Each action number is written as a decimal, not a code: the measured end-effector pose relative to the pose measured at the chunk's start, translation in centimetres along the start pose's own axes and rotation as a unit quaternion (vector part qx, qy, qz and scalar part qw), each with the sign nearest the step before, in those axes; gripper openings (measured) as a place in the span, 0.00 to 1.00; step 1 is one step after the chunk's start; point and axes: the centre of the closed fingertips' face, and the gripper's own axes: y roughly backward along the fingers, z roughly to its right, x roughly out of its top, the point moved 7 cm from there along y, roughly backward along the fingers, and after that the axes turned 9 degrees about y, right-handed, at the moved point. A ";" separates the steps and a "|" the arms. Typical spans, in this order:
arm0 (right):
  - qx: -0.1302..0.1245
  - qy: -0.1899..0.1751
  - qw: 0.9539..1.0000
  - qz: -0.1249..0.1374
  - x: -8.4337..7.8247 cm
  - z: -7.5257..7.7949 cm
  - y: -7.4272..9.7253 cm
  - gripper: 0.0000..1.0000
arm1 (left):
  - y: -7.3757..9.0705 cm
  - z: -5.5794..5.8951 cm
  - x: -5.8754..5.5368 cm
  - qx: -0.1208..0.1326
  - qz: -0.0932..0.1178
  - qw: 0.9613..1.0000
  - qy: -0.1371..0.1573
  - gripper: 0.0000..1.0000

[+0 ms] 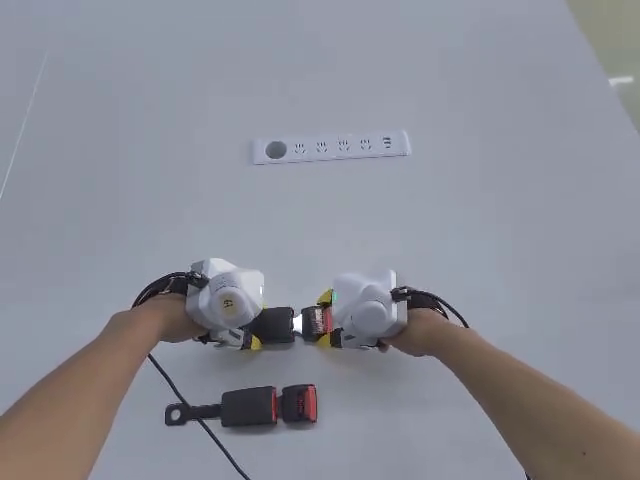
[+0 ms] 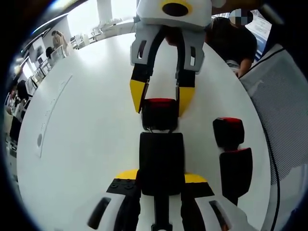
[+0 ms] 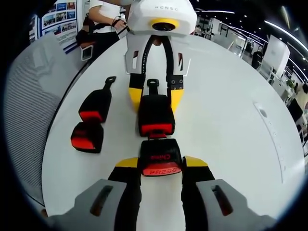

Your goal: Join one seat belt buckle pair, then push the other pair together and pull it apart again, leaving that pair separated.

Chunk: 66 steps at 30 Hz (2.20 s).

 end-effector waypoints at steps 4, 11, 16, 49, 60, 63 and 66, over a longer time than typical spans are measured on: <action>0.000 0.001 1.000 -0.002 0.2 0.0 -0.1 0.29 | 0.0 0.0 0.0 0.000 -0.002 1.000 -0.001 0.31; 0.001 0.005 1.000 -0.008 0.5 0.0 -0.2 0.28 | 0.0 0.1 0.0 0.000 0.001 1.000 -0.004 0.31; 0.003 0.005 1.000 -0.011 0.7 0.0 -0.4 0.28 | 0.0 0.1 -0.1 -0.001 0.005 1.000 -0.007 0.31; 0.013 0.032 0.999 -0.035 -0.9 0.2 0.7 0.29 | -0.1 0.1 0.1 -0.003 0.005 1.000 -0.006 0.32; 0.014 0.030 0.999 -0.037 -0.7 0.1 0.5 0.30 | -0.2 0.1 0.1 -0.002 -0.003 1.000 -0.012 0.33; 0.013 0.030 0.999 -0.036 -0.8 0.1 0.5 0.30 | -0.2 0.1 0.1 -0.002 -0.004 1.000 -0.013 0.34; 0.014 0.033 0.999 -0.037 -0.8 0.1 0.6 0.30 | -0.2 0.1 0.1 -0.002 -0.003 1.000 -0.015 0.34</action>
